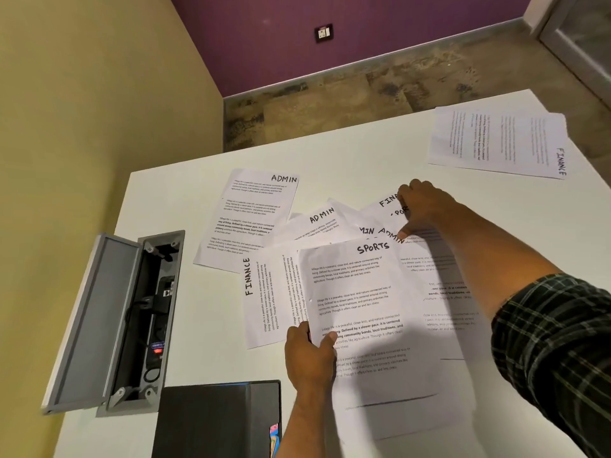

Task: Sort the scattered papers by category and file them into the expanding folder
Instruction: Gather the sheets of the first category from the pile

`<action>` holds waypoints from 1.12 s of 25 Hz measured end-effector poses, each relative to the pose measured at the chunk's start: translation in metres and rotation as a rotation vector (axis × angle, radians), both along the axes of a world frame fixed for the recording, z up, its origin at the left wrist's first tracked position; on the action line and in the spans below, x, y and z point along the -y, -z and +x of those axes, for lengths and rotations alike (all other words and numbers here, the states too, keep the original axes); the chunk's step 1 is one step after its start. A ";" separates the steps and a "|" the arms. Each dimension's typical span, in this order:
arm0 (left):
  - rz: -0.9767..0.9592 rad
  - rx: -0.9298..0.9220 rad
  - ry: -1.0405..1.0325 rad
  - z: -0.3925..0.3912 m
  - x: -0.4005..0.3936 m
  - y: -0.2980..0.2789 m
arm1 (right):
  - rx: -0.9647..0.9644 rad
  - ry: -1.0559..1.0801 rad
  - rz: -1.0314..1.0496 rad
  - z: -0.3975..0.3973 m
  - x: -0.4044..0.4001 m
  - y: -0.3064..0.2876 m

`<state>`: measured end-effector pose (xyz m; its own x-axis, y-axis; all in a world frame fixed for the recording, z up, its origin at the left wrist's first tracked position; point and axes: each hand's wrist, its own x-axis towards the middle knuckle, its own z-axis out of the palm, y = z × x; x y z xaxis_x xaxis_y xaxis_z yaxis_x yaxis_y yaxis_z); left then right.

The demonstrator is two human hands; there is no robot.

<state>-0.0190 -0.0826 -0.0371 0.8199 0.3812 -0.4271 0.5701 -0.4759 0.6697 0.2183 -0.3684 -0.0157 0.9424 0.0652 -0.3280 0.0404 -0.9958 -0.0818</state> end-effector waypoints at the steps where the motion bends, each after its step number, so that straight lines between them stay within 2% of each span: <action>1: 0.001 0.000 -0.002 0.000 0.000 0.001 | -0.008 -0.018 -0.003 0.000 0.002 0.002; 4: 0.010 0.012 0.003 -0.001 -0.001 0.003 | -0.068 0.005 -0.009 0.001 0.004 0.003; 7: -0.003 0.019 0.000 -0.002 -0.001 0.004 | -0.101 0.148 0.110 -0.002 0.005 0.001; 9: -0.011 0.021 0.001 -0.002 -0.002 0.003 | -0.006 0.274 0.244 -0.008 0.007 0.002; 12: -0.021 0.016 0.011 -0.002 -0.002 0.004 | 0.180 0.469 0.564 -0.023 0.007 0.002; 16: 0.003 0.006 0.035 -0.001 0.000 0.001 | 0.291 0.552 0.799 -0.033 0.013 -0.023; 21: 0.025 -0.050 0.069 0.001 0.000 -0.002 | 0.461 0.428 0.830 -0.037 0.026 -0.077; 25: 0.120 -0.126 0.115 0.002 0.003 -0.003 | 0.732 0.247 0.742 -0.053 0.036 -0.115; 28: 0.087 -0.133 0.058 -0.002 0.007 -0.008 | 0.919 0.241 0.761 -0.071 0.033 -0.134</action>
